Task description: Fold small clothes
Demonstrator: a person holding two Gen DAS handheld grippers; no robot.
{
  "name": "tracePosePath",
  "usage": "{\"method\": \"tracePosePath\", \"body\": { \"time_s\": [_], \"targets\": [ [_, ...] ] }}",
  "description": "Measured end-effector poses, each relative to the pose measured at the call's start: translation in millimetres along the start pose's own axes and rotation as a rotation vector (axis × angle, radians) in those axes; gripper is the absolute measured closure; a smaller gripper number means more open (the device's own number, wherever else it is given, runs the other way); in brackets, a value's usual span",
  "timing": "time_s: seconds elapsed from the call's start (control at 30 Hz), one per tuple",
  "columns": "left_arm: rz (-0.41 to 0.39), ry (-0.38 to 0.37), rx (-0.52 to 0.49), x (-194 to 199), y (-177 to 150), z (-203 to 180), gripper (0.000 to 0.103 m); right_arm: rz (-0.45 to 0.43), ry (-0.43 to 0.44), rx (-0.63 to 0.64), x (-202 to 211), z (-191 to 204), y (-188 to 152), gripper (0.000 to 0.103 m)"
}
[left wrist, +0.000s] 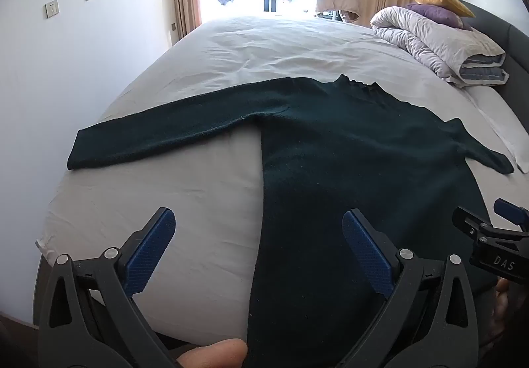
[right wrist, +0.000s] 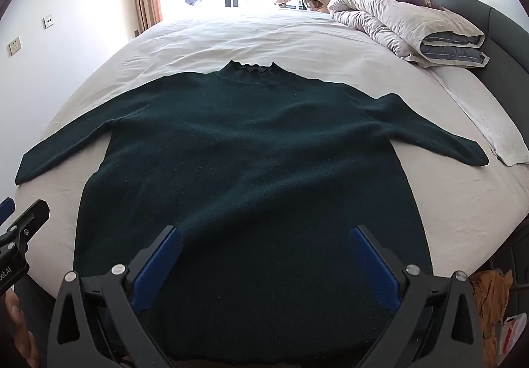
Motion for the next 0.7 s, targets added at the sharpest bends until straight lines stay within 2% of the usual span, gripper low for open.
{"method": "tracePosePath", "body": {
  "time_s": [0.7],
  "targets": [
    [0.013,0.006,-0.017,-2.7,-4.4,-0.6,0.0,-0.001,0.0,0.0,0.6,1.3,-0.7,0.0]
  ]
}}
Point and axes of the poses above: each gripper's, at about its wrist camera, not at the fingertips, and x roughly against the way its jaws point, z to its left, y to its top, the point moved 3 cm from there along -x, roughly the way its jaws point, and after that the axes turned 14 degrees about -y, right-handed, at the moved point
